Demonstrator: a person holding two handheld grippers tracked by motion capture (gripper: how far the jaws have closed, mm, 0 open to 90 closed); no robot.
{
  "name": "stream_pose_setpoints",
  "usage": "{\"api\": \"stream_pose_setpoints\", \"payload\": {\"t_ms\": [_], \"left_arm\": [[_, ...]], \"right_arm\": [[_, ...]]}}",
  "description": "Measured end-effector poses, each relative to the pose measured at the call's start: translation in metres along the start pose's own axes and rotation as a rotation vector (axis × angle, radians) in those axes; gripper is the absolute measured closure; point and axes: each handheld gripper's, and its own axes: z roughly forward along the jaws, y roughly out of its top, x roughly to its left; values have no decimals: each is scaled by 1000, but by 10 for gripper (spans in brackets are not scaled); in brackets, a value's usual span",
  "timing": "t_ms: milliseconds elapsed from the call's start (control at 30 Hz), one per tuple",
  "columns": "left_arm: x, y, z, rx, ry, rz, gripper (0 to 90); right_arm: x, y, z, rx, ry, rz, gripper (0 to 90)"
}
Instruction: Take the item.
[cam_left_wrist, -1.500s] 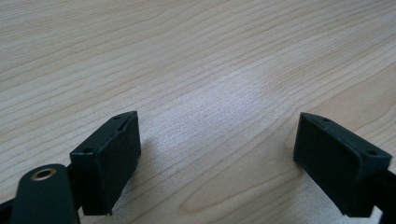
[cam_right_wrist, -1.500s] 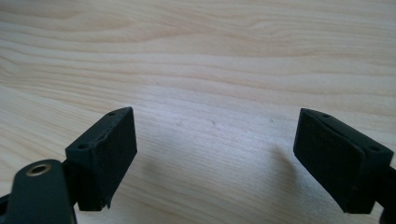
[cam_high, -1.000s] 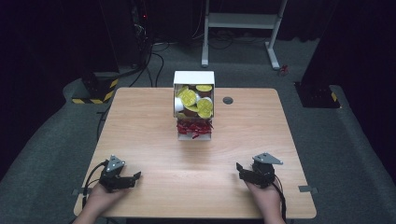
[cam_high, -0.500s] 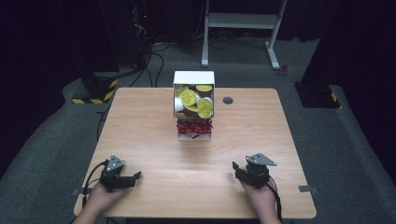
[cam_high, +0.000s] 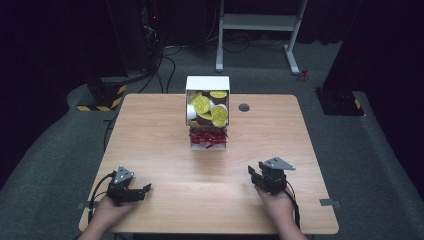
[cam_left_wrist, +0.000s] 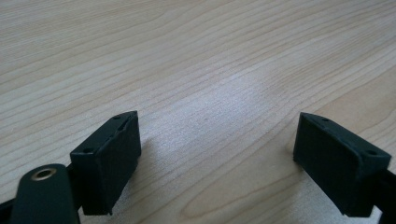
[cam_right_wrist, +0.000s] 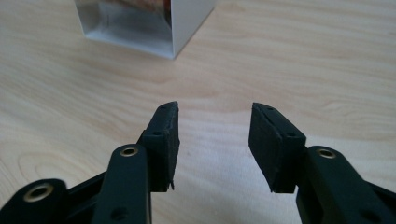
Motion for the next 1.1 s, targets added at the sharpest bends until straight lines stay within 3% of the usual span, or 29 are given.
{"api": "stream_pose_setpoints", "payload": {"t_ms": [133,300,633,833,867,1100], "left_arm": [[0,0,0,0,-1,1,153],[0,0,0,0,-1,1,153],[0,0,0,0,0,0,154],[-1,-1,-1,4,5,3,158],[0,-1,-2,4,6,4,158],[-1,-1,-1,3,3,-3,158]], "right_arm": [[3,8,1,-23,-3,-11,541],[14,26,6,-54,15,-74,594],[30,49,17,-95,15,-129,625],[37,61,26,-92,29,-125,623],[36,63,28,-92,48,-121,623],[38,74,40,-102,33,-127,595]]}}
